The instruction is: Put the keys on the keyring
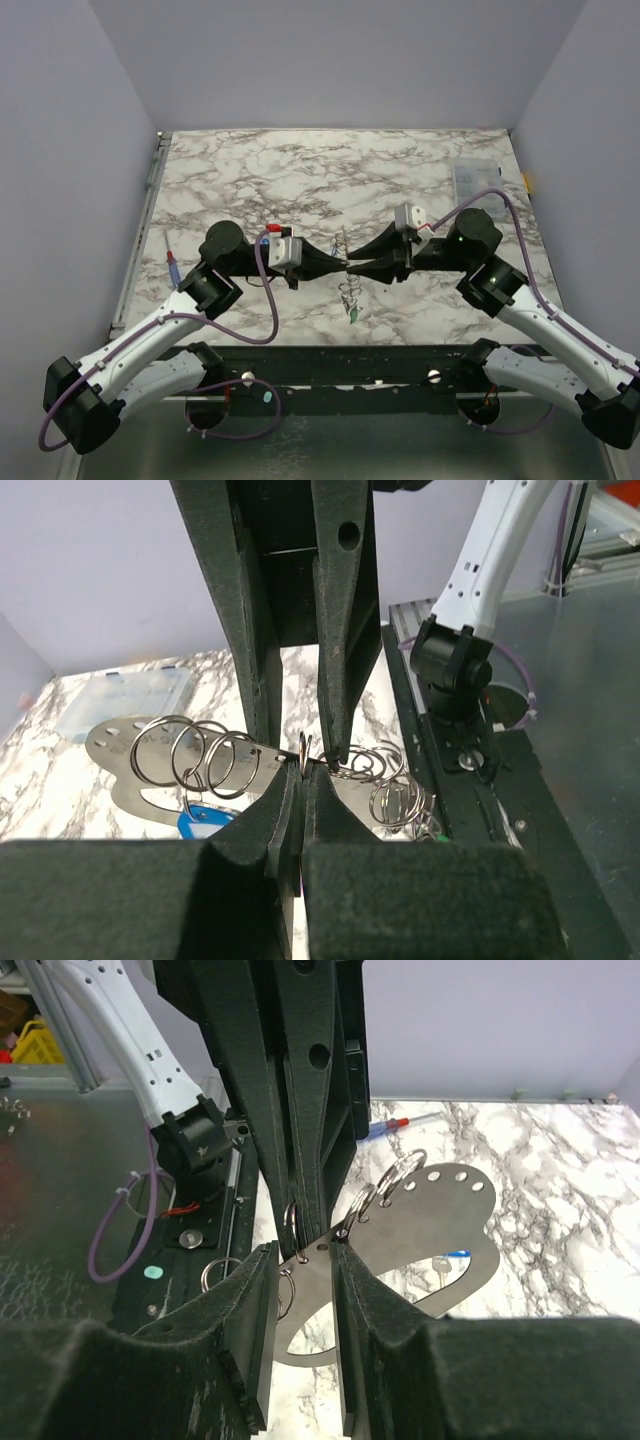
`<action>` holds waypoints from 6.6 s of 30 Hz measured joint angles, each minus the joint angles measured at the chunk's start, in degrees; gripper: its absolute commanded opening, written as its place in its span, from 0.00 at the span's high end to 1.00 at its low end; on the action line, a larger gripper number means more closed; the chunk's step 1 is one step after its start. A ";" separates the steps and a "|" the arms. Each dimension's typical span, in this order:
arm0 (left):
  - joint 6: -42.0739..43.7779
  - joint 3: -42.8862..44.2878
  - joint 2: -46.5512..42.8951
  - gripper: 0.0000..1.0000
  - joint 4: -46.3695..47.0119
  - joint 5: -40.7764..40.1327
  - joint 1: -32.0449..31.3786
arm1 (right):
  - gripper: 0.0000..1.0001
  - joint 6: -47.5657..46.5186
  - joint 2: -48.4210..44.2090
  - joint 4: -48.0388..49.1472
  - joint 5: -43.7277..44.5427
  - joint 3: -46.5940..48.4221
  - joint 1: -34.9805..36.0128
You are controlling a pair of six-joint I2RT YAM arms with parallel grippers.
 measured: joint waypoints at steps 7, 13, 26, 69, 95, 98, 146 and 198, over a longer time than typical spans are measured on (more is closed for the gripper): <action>-5.11 -1.16 0.00 1.00 6.45 0.15 0.13 | 0.77 0.02 -0.55 1.36 -0.48 0.35 0.00; -8.33 -2.40 0.02 1.00 10.62 0.15 0.37 | 0.94 0.07 -0.76 1.88 -1.31 0.37 0.00; -11.26 -3.63 0.57 1.00 16.24 0.31 0.44 | 0.99 1.81 -0.83 4.00 -1.55 0.42 -0.09; -26.64 -10.12 2.25 1.00 32.68 -4.04 -0.46 | 0.70 5.14 0.07 6.91 -2.82 0.42 -0.02; -35.32 -18.49 -0.17 1.00 45.66 -10.10 -0.33 | 0.00 9.20 11.45 3.39 -8.94 7.06 0.00; -35.32 -20.09 -1.11 1.00 46.16 -10.69 -0.46 | 0.00 9.05 11.67 0.85 -8.98 7.56 0.02; -37.77 -22.82 -1.79 1.00 51.71 -16.96 -0.70 | 0.63 11.37 11.13 -2.93 -11.78 13.49 0.24; -32.00 -22.80 -7.85 0.40 38.69 -25.49 -0.68 | 0.99 6.32 12.72 -6.86 -5.53 10.91 0.66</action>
